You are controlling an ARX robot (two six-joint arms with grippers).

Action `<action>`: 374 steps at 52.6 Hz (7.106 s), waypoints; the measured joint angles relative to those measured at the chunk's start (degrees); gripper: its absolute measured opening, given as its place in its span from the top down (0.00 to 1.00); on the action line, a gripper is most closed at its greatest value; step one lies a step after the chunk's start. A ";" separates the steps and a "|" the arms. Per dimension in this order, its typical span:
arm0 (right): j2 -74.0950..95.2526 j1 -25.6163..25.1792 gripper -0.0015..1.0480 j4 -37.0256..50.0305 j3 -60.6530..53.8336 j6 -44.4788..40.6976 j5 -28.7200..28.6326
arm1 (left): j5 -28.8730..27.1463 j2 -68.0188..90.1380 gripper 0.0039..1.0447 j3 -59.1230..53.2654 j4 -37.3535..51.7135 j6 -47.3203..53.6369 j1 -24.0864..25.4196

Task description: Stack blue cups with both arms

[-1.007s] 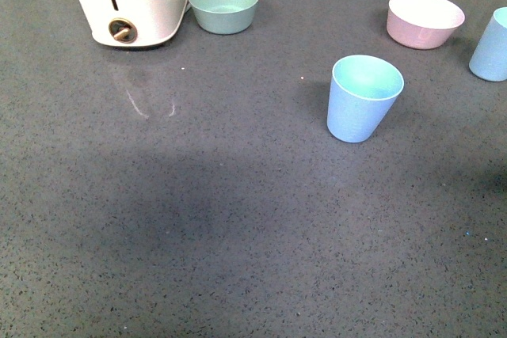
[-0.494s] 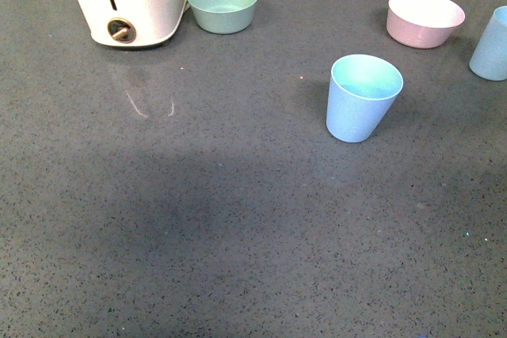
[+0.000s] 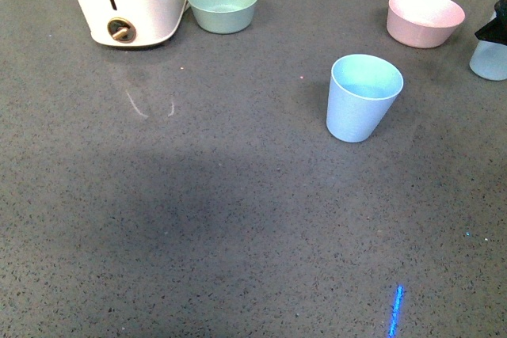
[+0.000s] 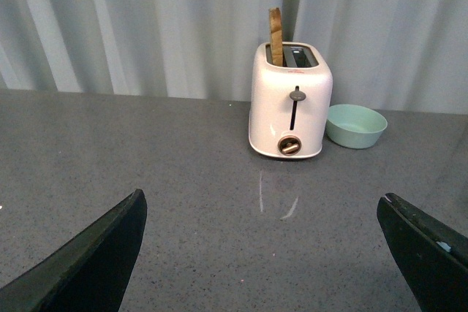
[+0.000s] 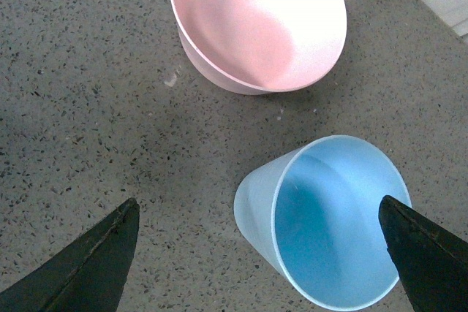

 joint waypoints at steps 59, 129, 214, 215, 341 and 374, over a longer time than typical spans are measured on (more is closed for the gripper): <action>2.82 -1.51 0.98 -6.95 4.39 5.03 -0.79 | 0.00 0.00 0.08 0.00 0.00 0.02 0.00; -19.19 20.33 0.98 -15.69 -11.19 9.07 -14.16 | 0.00 0.00 0.08 0.00 0.00 0.00 0.00; -41.53 9.53 0.09 9.49 -30.91 23.32 -6.23 | 0.00 0.00 0.08 0.00 0.00 0.00 0.00; -42.66 8.94 0.09 10.25 -32.00 23.65 -5.49 | 0.00 0.00 0.08 0.00 0.00 0.00 0.00; -114.01 7.78 0.98 7.52 -80.67 41.31 11.41 | 0.00 0.00 0.08 0.00 -0.04 0.02 0.00; -118.53 7.78 0.52 4.68 -80.67 41.29 11.56 | 0.00 0.00 0.08 0.00 -0.04 0.02 0.00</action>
